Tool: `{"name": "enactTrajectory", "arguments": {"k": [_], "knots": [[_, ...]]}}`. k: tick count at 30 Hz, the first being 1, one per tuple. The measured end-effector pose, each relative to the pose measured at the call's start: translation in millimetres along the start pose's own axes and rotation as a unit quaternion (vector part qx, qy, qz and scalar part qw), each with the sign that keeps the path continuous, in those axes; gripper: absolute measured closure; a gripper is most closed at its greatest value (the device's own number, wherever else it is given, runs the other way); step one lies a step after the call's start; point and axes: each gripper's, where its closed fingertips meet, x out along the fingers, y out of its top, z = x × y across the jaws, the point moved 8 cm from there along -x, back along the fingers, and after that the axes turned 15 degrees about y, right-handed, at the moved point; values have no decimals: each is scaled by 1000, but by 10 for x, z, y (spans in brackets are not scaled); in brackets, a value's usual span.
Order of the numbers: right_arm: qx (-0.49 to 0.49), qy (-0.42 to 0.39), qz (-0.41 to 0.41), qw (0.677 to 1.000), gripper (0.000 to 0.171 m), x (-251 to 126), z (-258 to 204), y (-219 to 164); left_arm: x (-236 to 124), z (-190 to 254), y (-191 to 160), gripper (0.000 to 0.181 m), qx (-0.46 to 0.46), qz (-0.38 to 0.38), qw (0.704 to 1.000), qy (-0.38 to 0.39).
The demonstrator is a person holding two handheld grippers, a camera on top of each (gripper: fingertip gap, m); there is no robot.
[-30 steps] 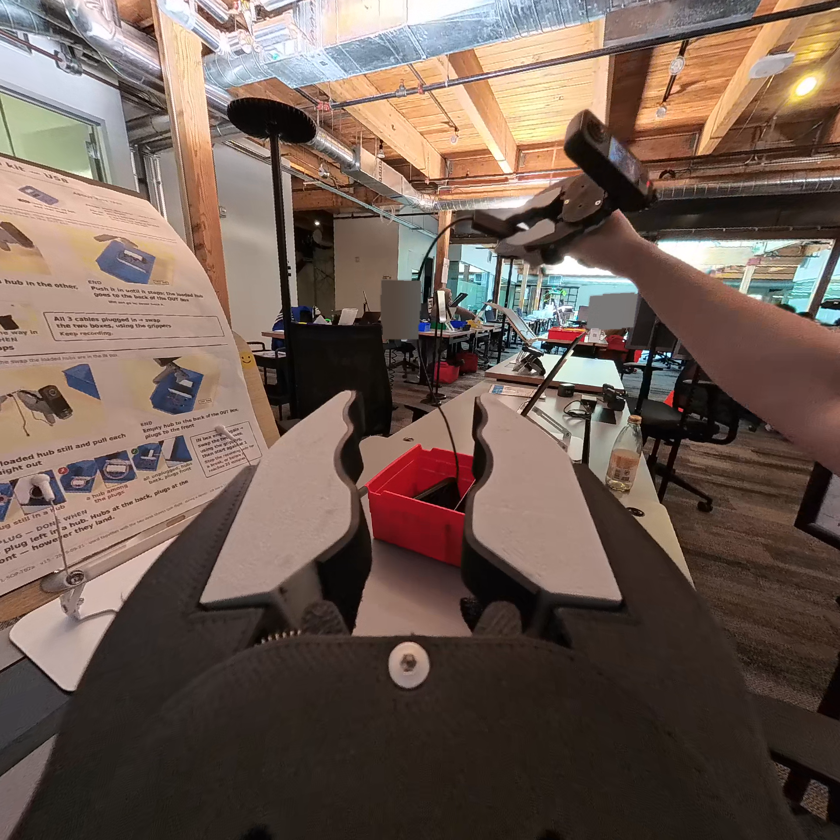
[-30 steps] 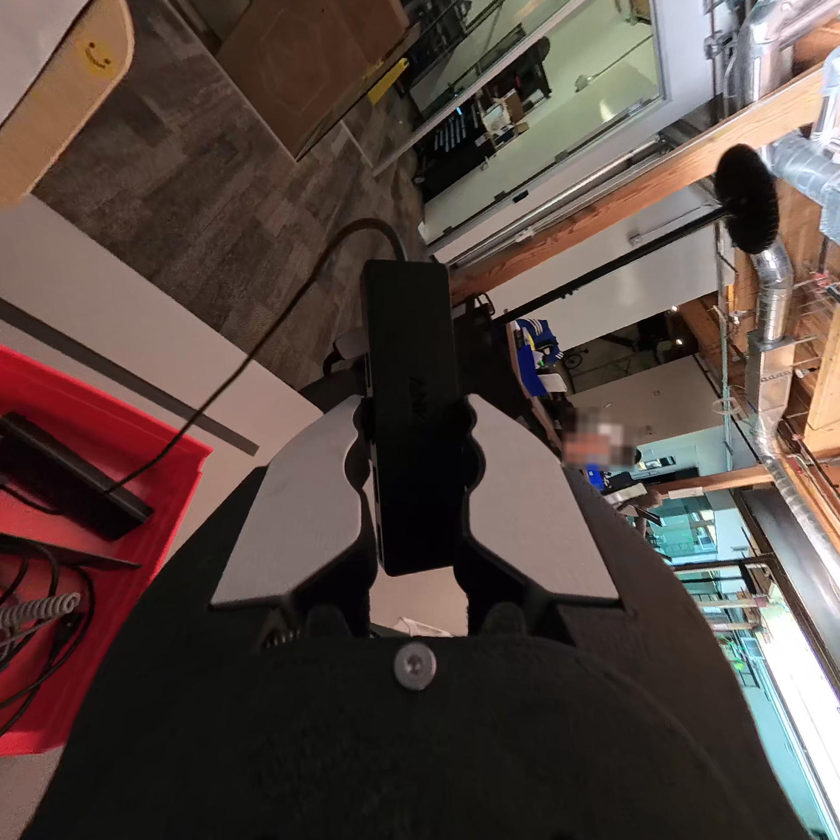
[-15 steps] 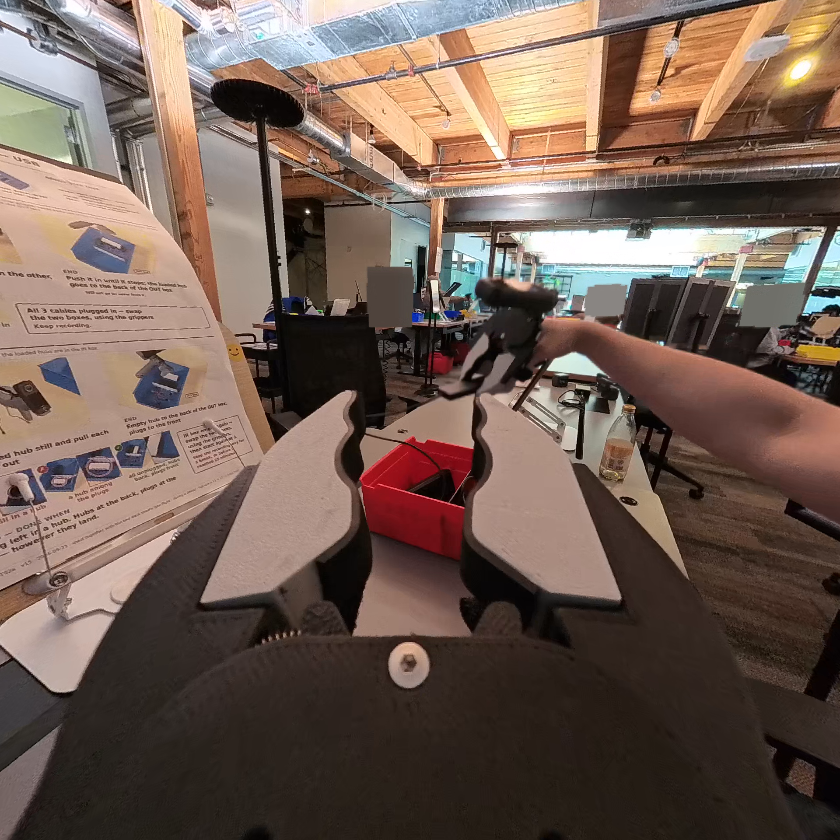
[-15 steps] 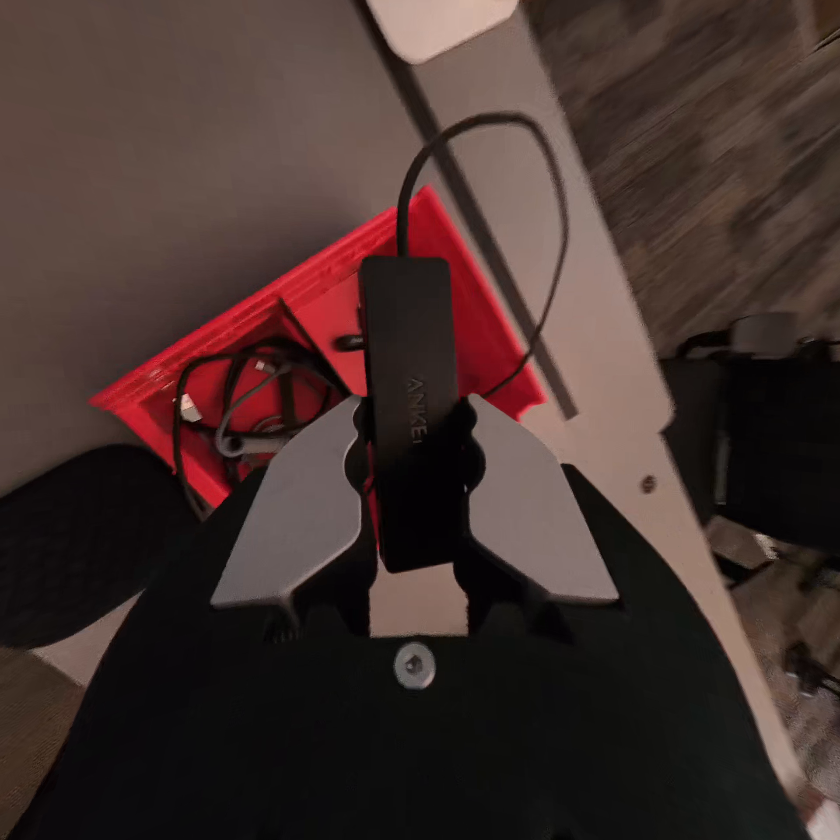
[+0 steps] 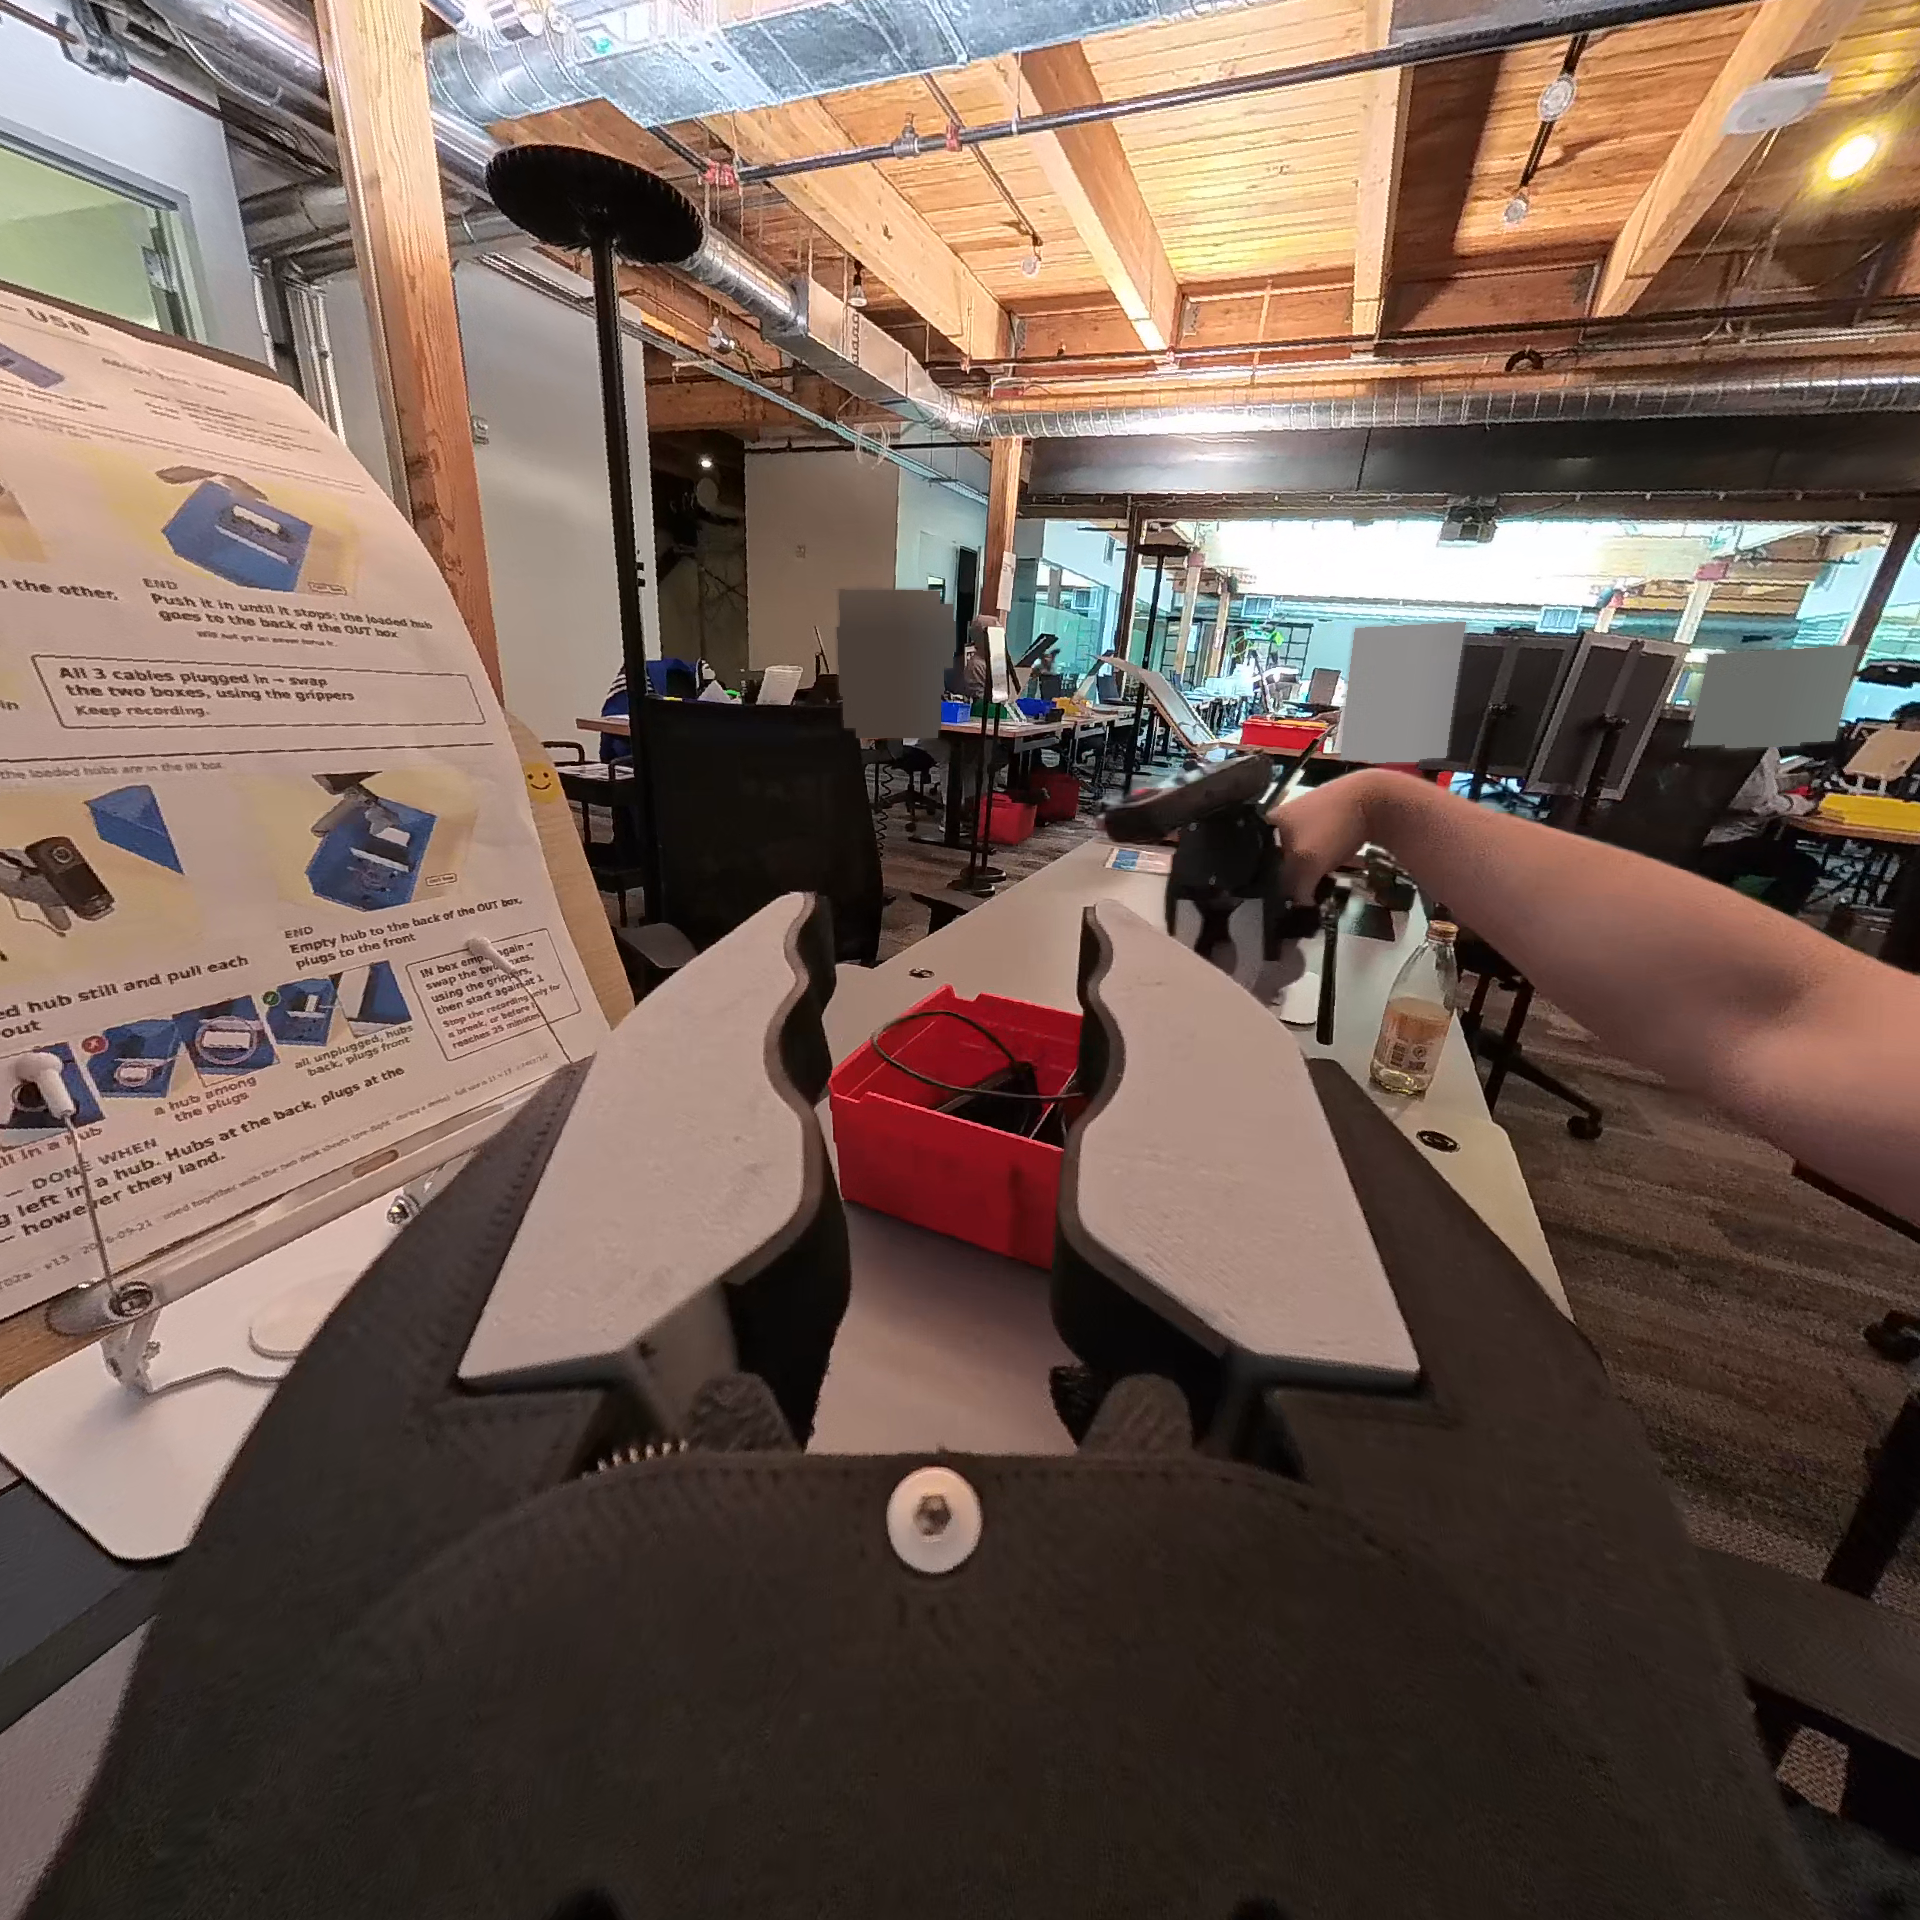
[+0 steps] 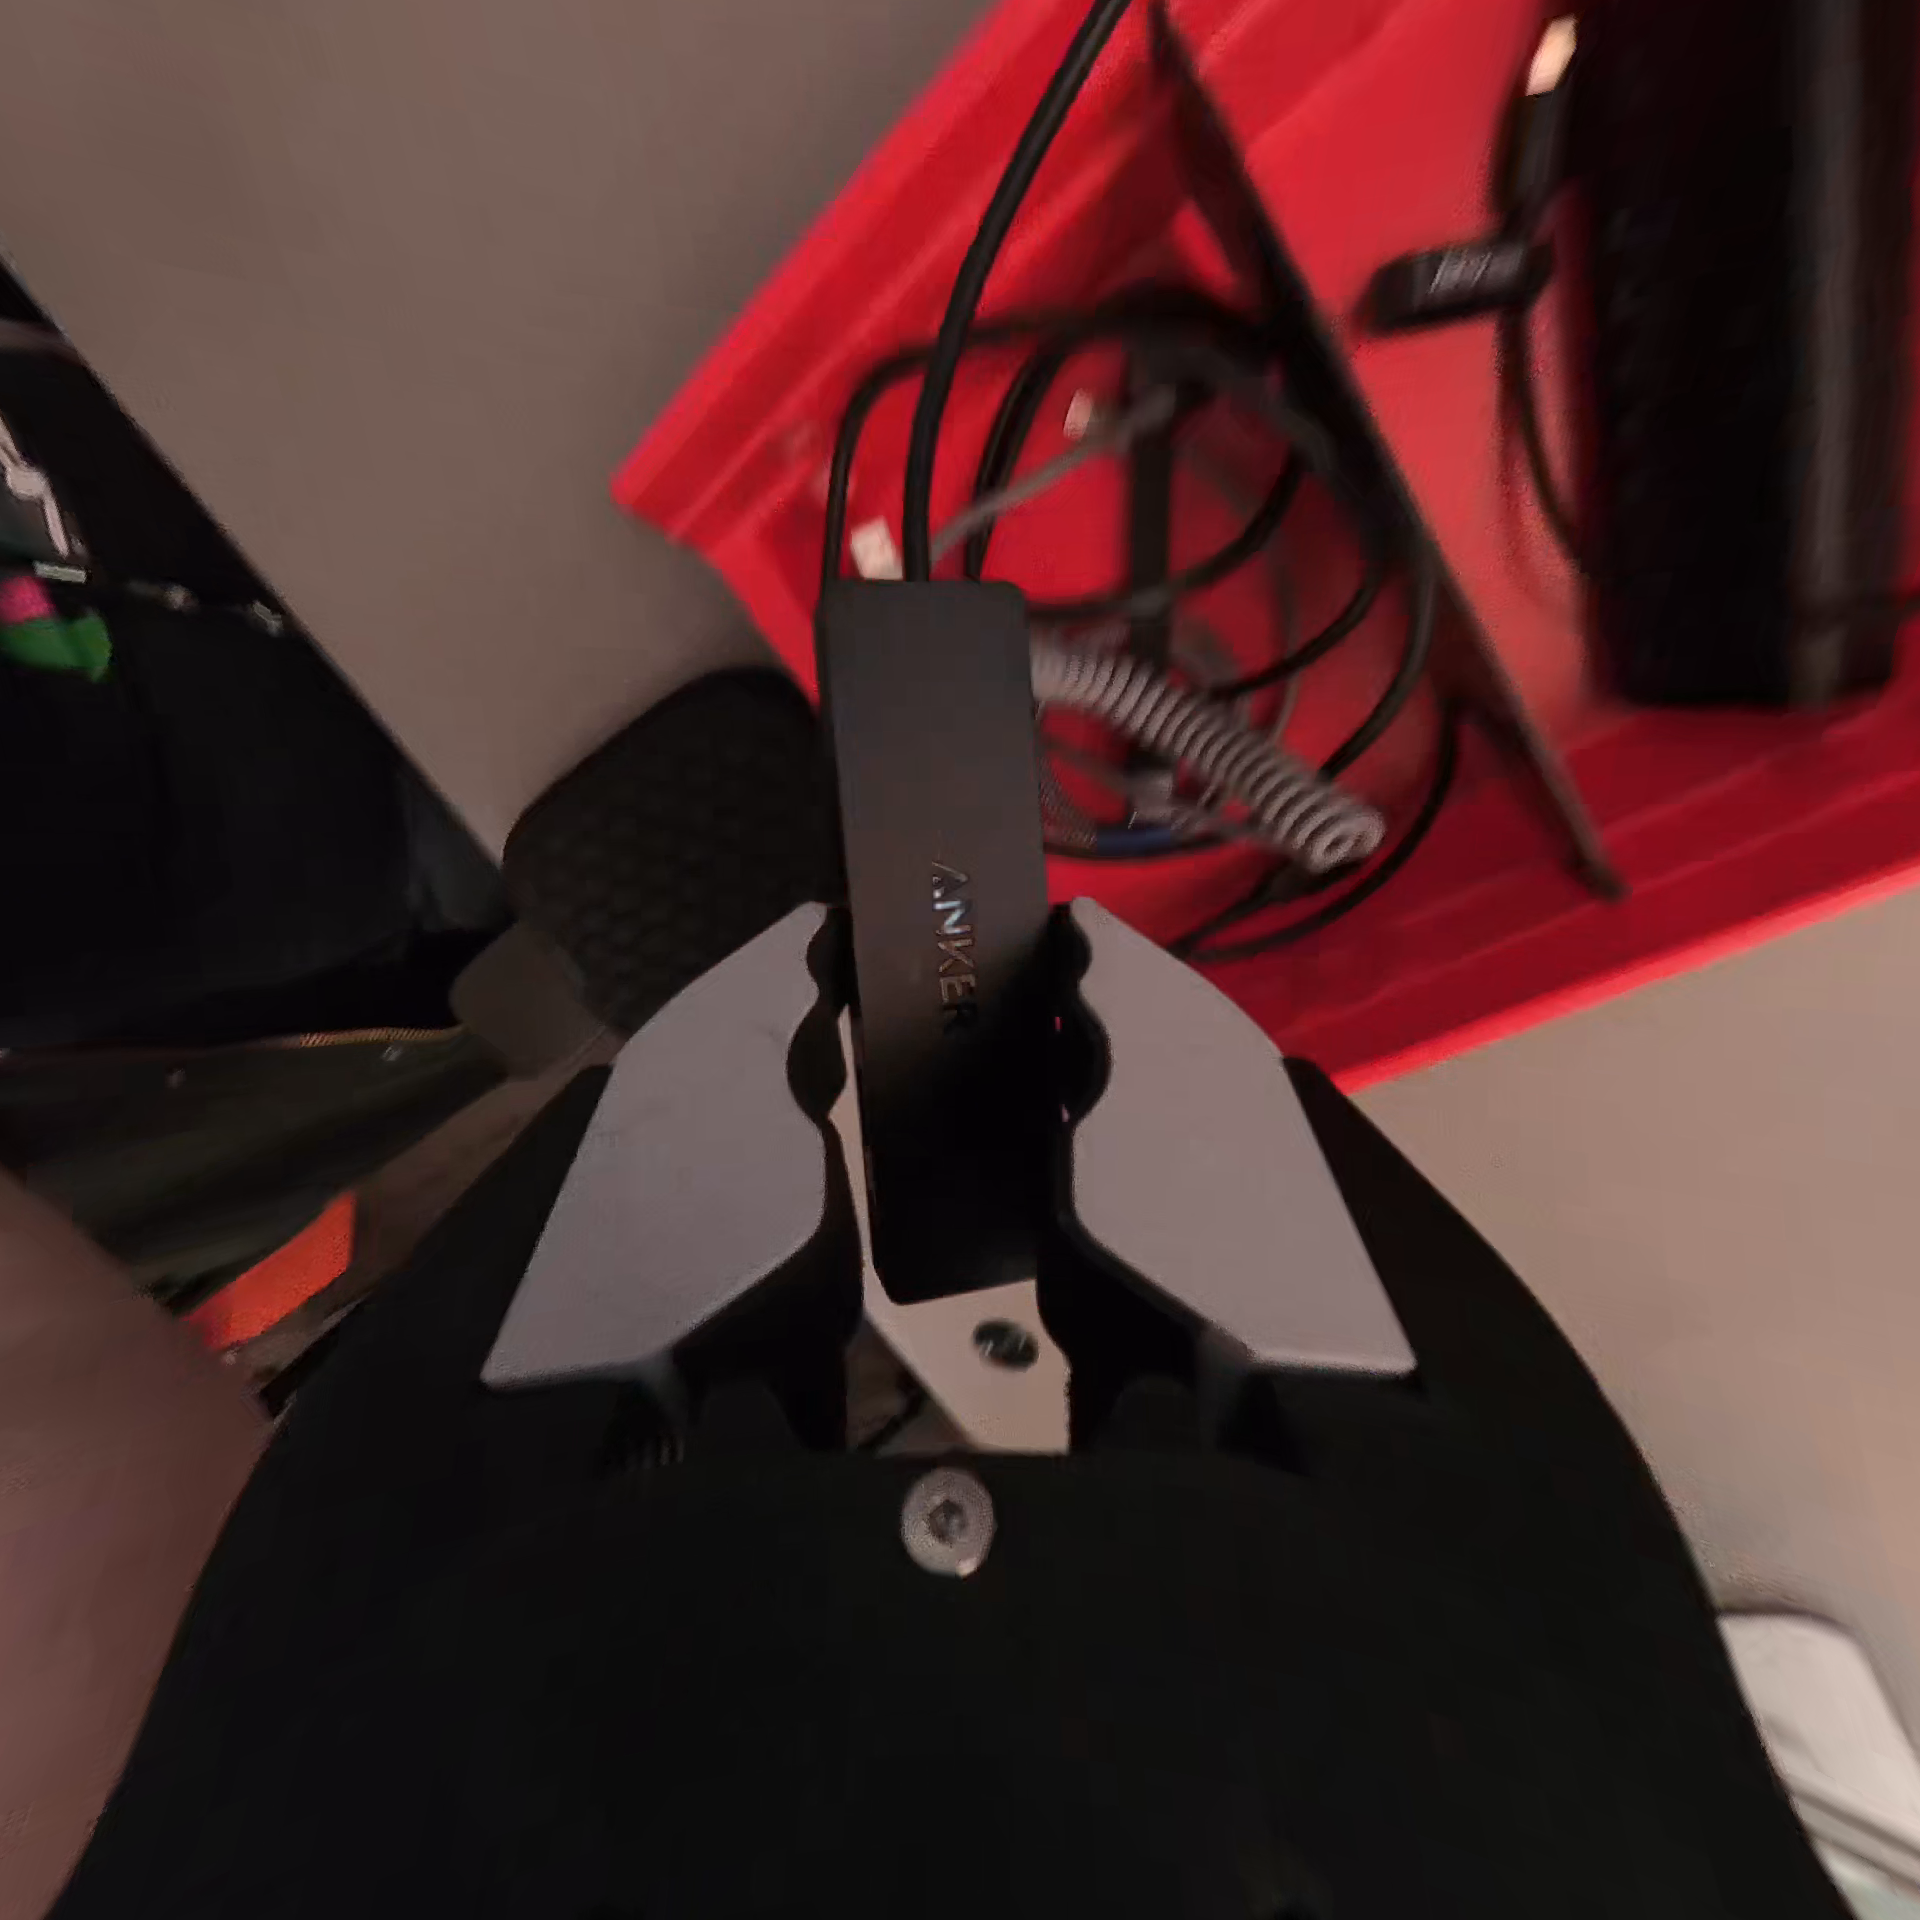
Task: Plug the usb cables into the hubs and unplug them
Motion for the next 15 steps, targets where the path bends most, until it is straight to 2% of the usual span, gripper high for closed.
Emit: {"name": "enactTrajectory", "arguments": {"k": [2,5,7,11,15], "knots": [[33,-8,-37,999,132,-28,-27,-191,3,12,-3,137,3,-1,1000,0],[82,-87,-83,989,133,-168,72,-370,15,36,-9,137,7,-2,1000,0],[70,-172,-106,977,132,-276,187,-339,33,50,-26,137,9,-6,1000,0],[6,-309,-165,937,132,-344,421,15,80,72,-80,137,15,-17,1000,1],[-113,-357,-211,903,132,-103,656,490,118,71,-124,137,16,-25,1000,3]]}}
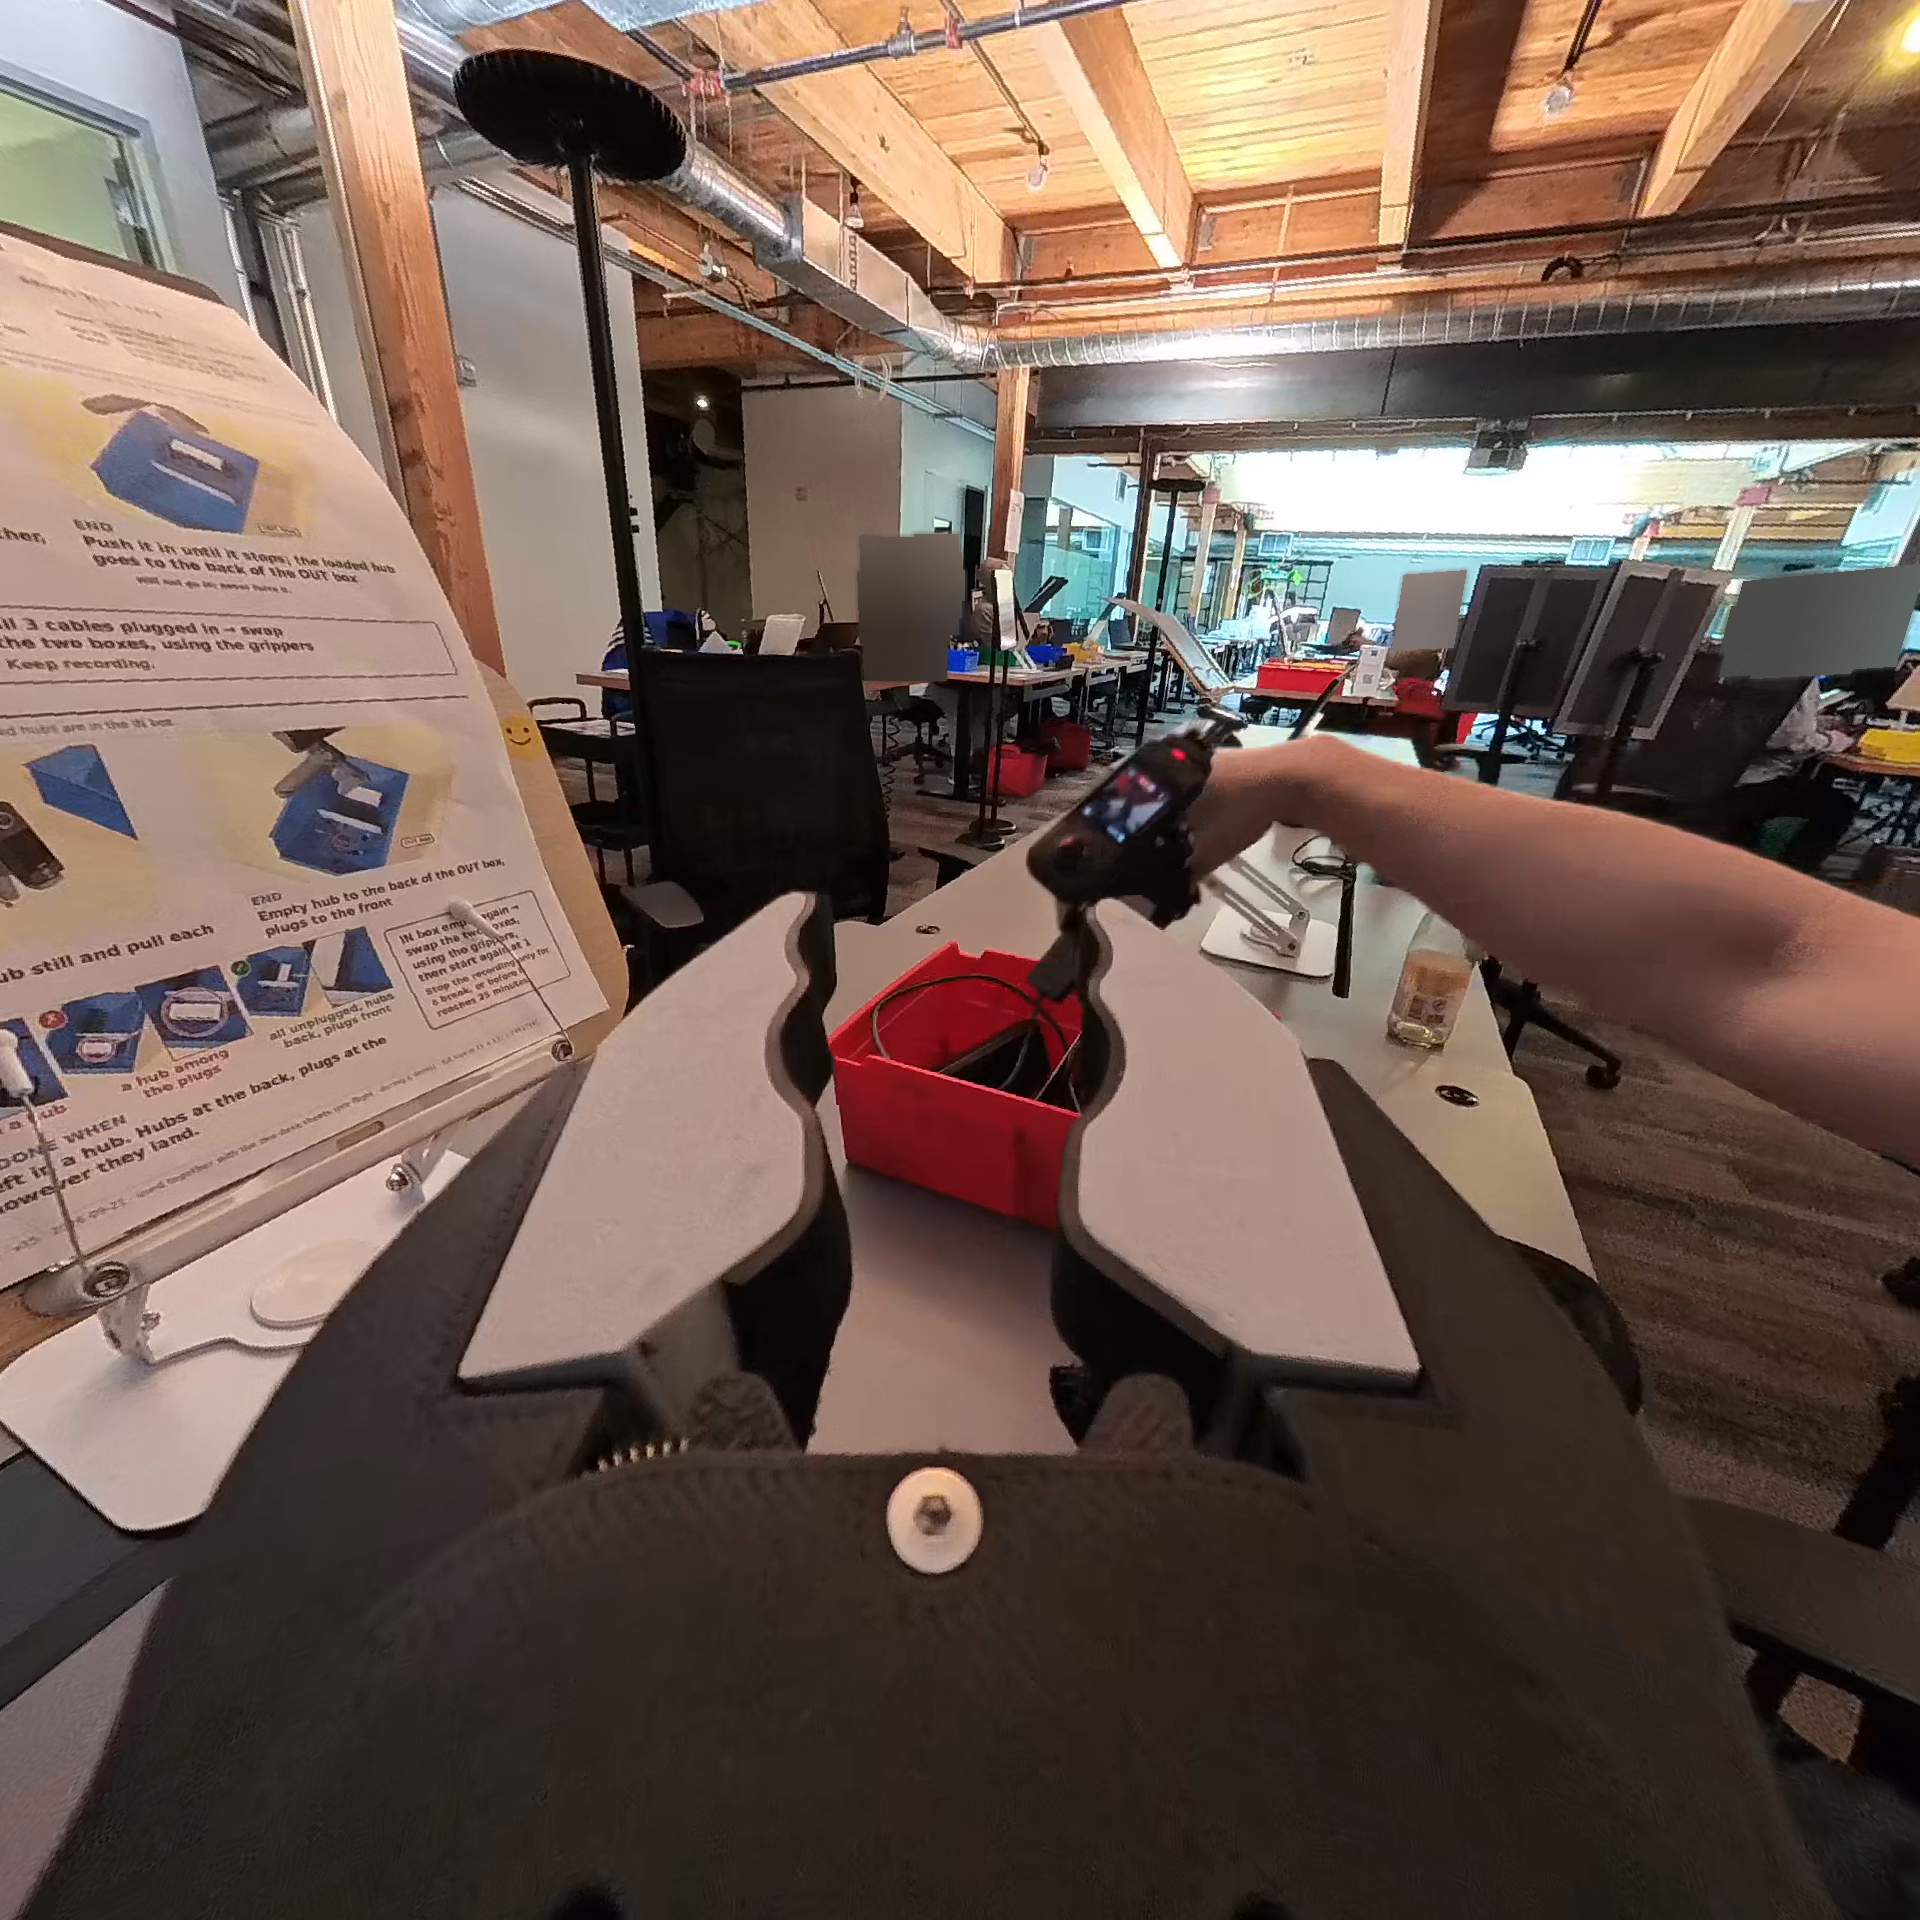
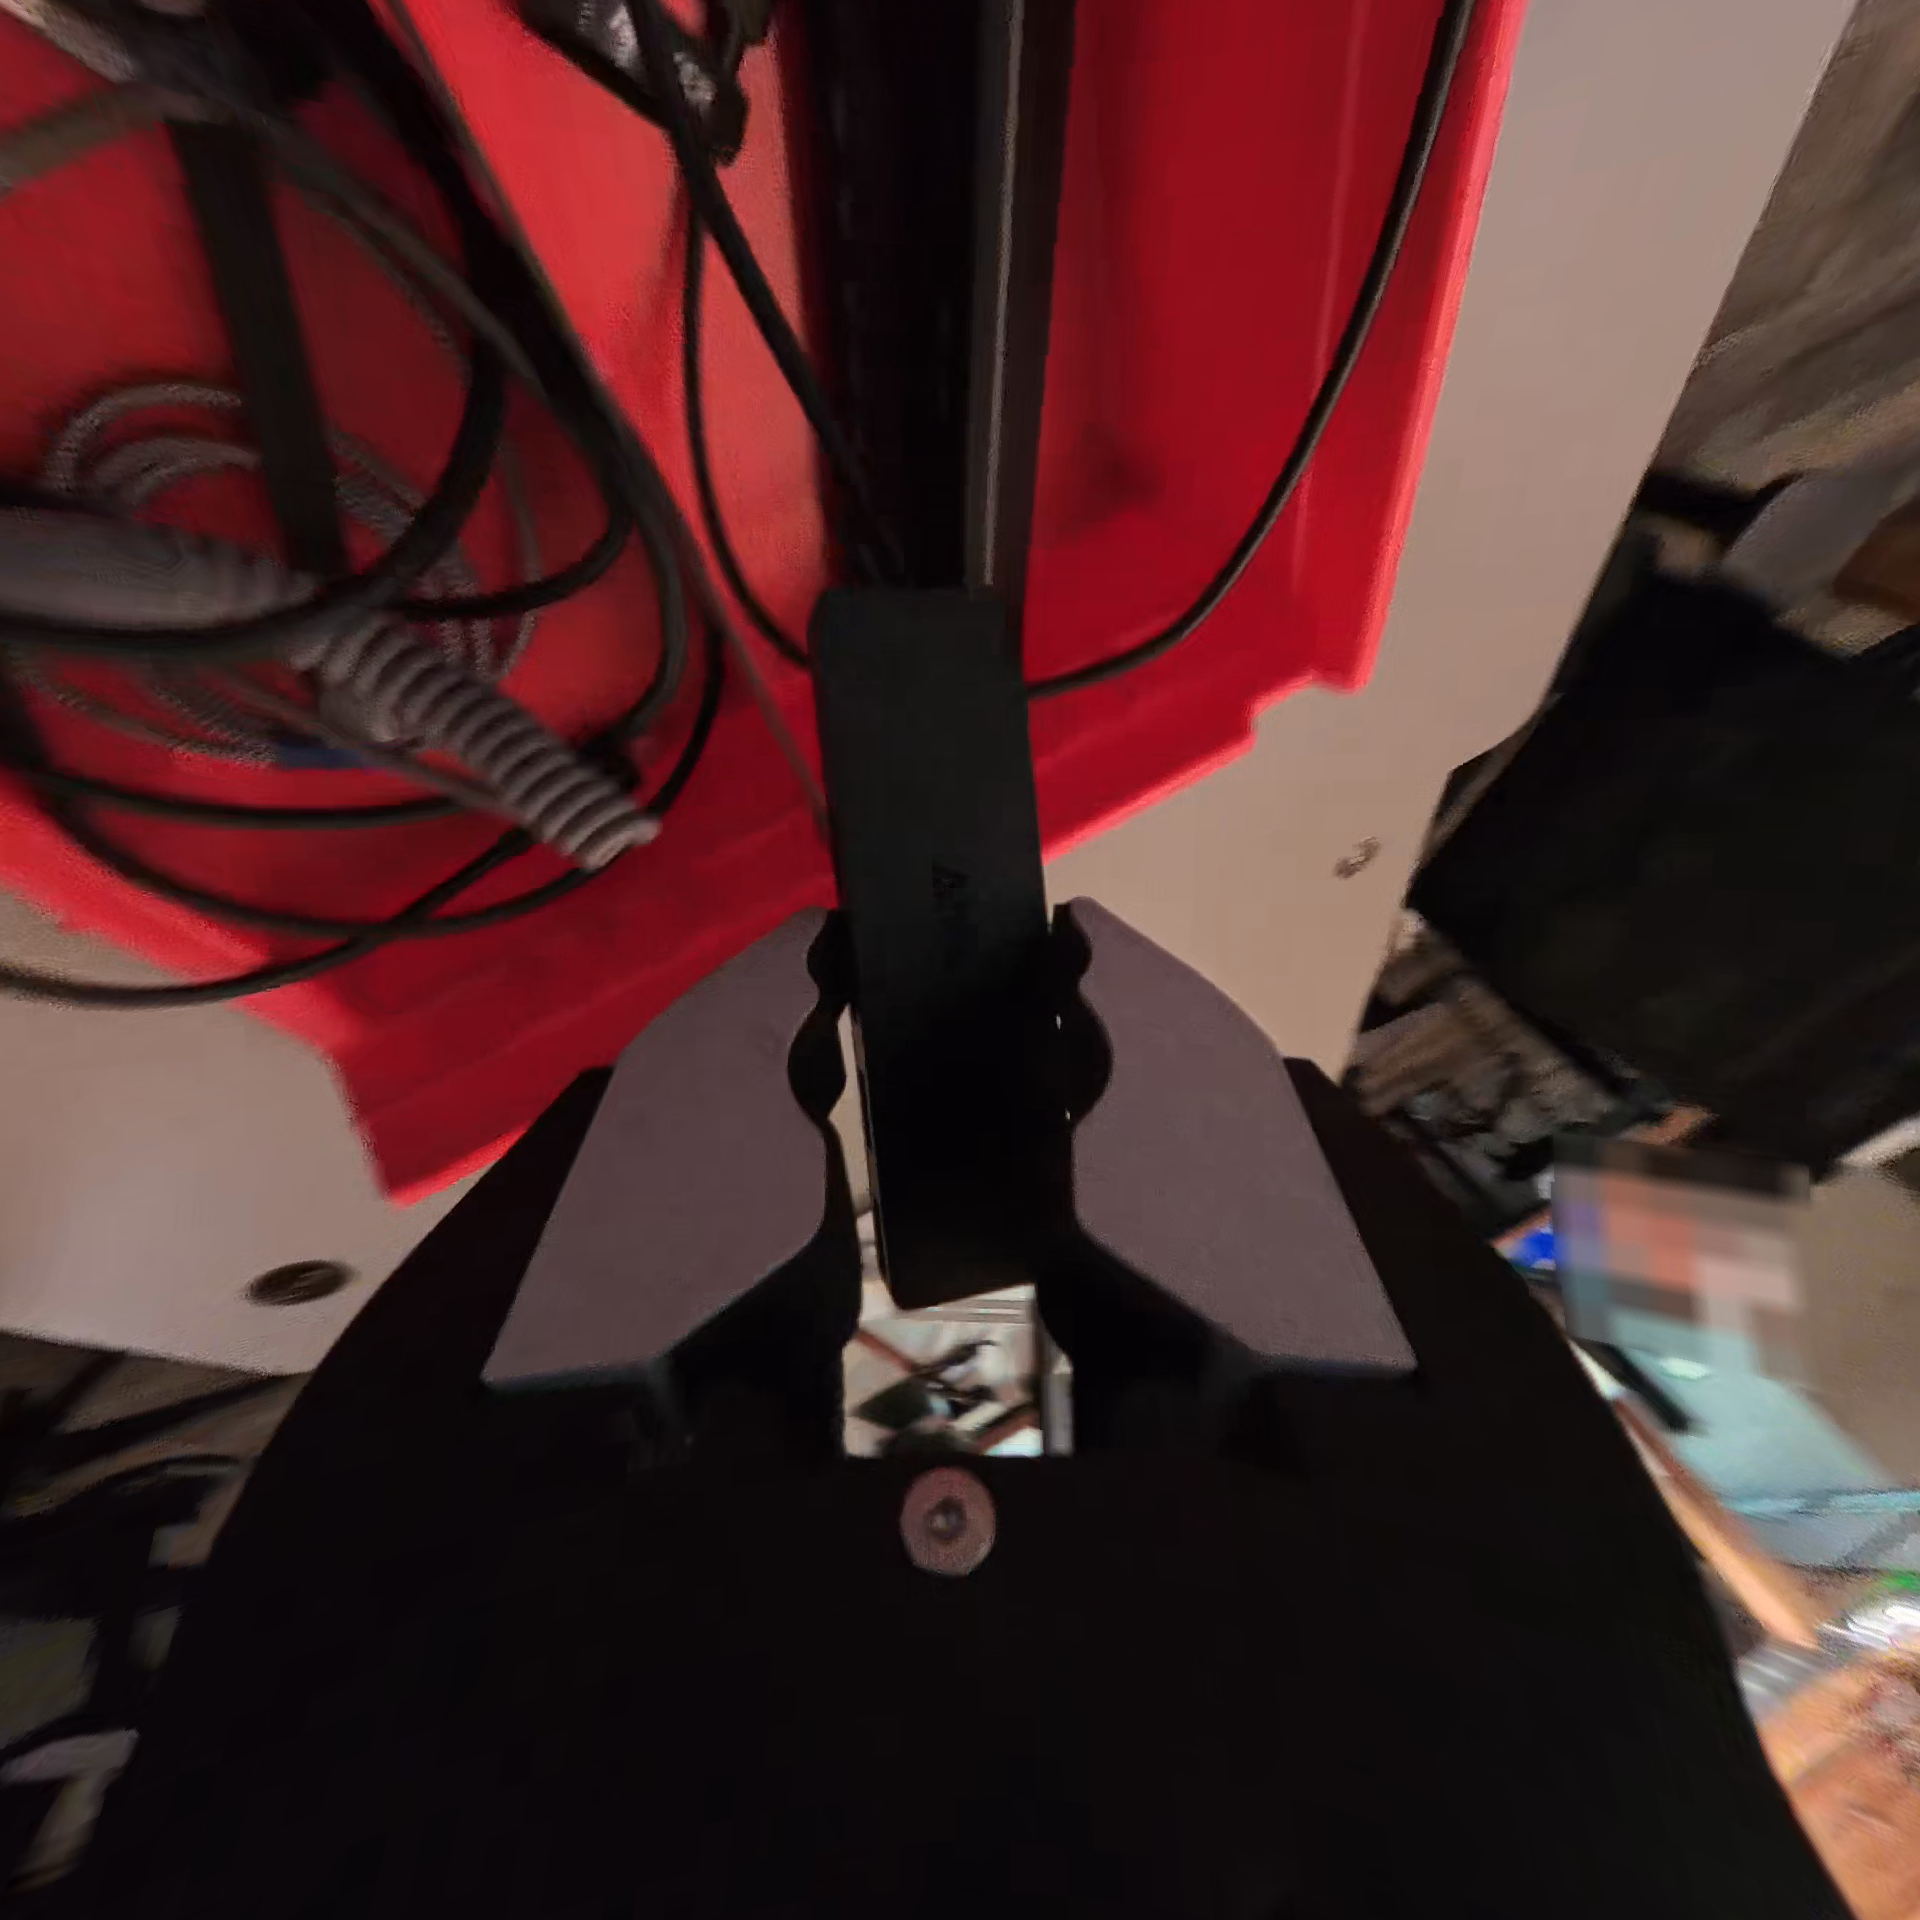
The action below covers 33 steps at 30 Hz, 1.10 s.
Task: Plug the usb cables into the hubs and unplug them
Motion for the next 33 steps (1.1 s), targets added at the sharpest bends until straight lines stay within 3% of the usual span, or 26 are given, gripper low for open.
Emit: {"name": "enactTrajectory", "arguments": {"k": [5,10,14,17,20,22,25,28,30,33], "knots": [[-92,-28,-44,994,132,410,150,367,40,-23,-44,137,-1,-7,1000,3],[-135,-34,-58,989,131,742,216,480,85,-63,-92,137,-1,-17,1000,9],[-98,-90,-95,986,108,883,326,421,117,-92,-131,137,-1,-24,1000,14],[-90,-110,-92,986,99,734,335,326,119,-101,-134,137,4,-27,999,21],[-24,-156,1,987,104,363,347,157,75,-118,-95,137,13,-25,999,34],[91,-166,111,976,108,117,333,-70,13,-146,-36,136,19,-19,998,50],[298,-57,237,923,102,97,134,-528,-143,-222,93,136,41,-11,994,101],[408,101,316,851,96,367,-245,-808,-373,-362,222,134,90,-33,974,204],[445,138,311,829,103,585,-449,-915,-585,-511,267,132,122,-84,943,299],[462,178,273,825,127,893,-682,-910,-1028,-839,298,126,108,-154,872,452]]}}
